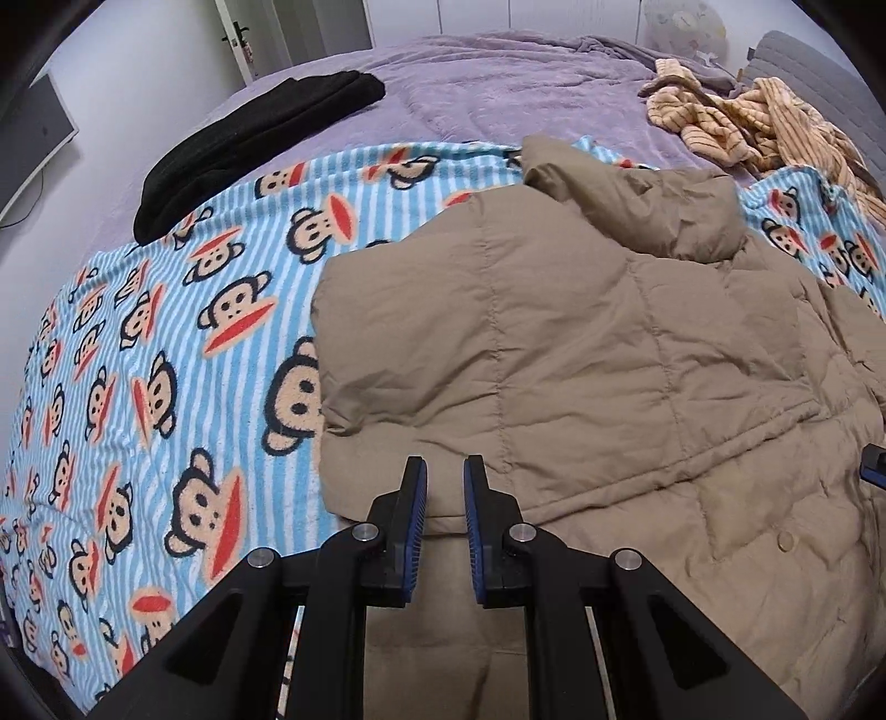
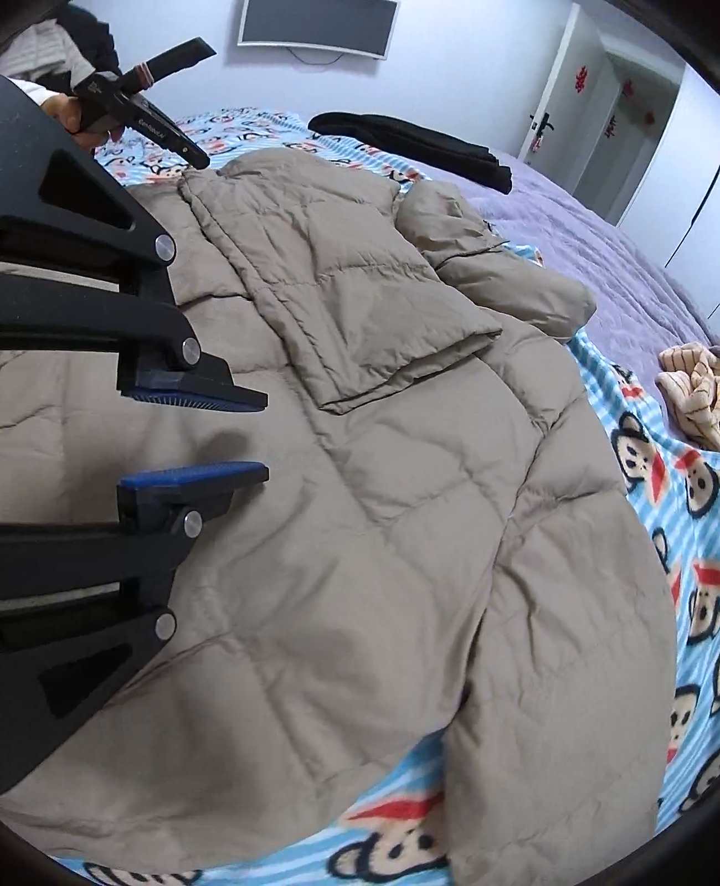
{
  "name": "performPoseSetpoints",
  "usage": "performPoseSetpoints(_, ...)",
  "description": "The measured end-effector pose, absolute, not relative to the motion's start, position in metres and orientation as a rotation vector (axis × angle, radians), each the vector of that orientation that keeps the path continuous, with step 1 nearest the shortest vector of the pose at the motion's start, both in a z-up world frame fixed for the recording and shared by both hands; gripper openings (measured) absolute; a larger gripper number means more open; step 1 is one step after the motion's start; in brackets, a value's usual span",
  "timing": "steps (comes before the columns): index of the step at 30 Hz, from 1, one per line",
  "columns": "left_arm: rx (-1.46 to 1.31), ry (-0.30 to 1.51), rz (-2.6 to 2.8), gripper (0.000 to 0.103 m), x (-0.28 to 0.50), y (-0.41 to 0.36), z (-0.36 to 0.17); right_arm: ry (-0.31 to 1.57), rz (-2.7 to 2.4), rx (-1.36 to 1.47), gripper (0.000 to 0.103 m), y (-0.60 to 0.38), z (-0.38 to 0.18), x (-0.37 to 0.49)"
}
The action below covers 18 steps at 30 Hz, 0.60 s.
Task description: Fold large clothes
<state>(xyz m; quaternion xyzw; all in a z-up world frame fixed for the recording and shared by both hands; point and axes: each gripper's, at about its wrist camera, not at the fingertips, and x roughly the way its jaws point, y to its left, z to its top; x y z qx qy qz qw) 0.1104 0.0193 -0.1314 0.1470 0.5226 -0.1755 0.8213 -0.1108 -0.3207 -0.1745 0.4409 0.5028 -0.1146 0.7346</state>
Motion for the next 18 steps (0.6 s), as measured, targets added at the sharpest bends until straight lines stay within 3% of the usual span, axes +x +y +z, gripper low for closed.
performPoseSetpoints(2, 0.323, 1.113, -0.395, 0.015, 0.101, 0.009, -0.127, 1.103, -0.261, 0.980, 0.037, -0.314, -0.171, -0.115)
performPoseSetpoints(3, 0.324, 1.117, -0.407, 0.035, 0.096, 0.003, -0.126, 1.100, -0.263, 0.986, 0.038, -0.312, -0.169, -0.119)
performPoseSetpoints(4, 0.325, 1.120, -0.413, 0.088, 0.091, -0.002, -0.124, 1.097, -0.264, 0.994, 0.038, -0.313, -0.168, -0.123)
performPoseSetpoints(5, 0.327, 1.112, -0.400, 0.103, 0.086, -0.008, -0.122, 1.094, -0.264, 1.004, 0.038, -0.314, -0.166, -0.128)
performPoseSetpoints(9, 0.356, 1.090, -0.417, 0.102, 0.067, -0.036, -0.117, 1.079, -0.285, 1.029, 0.040, -0.329, -0.165, -0.148)
performPoseSetpoints(11, 0.355, 1.112, -0.435, 0.102, 0.061, -0.051, -0.119, 1.074, -0.300, 1.031, 0.046, -0.337, -0.165, -0.153)
performPoseSetpoints(13, 0.362, 1.124, -0.448, 0.102, 0.054, -0.067, -0.121, 1.065, -0.313, 1.034, 0.055, -0.348, -0.165, -0.162)
performPoseSetpoints(17, 0.416, 1.118, -0.473, 0.102, 0.040, -0.103, -0.122, 1.025, -0.346, 1.069, 0.086, -0.376, -0.165, -0.182)
performPoseSetpoints(18, 0.428, 1.114, -0.482, 0.102, 0.036, -0.112, -0.122, 1.008, -0.358, 1.082, 0.086, -0.385, -0.165, -0.188)
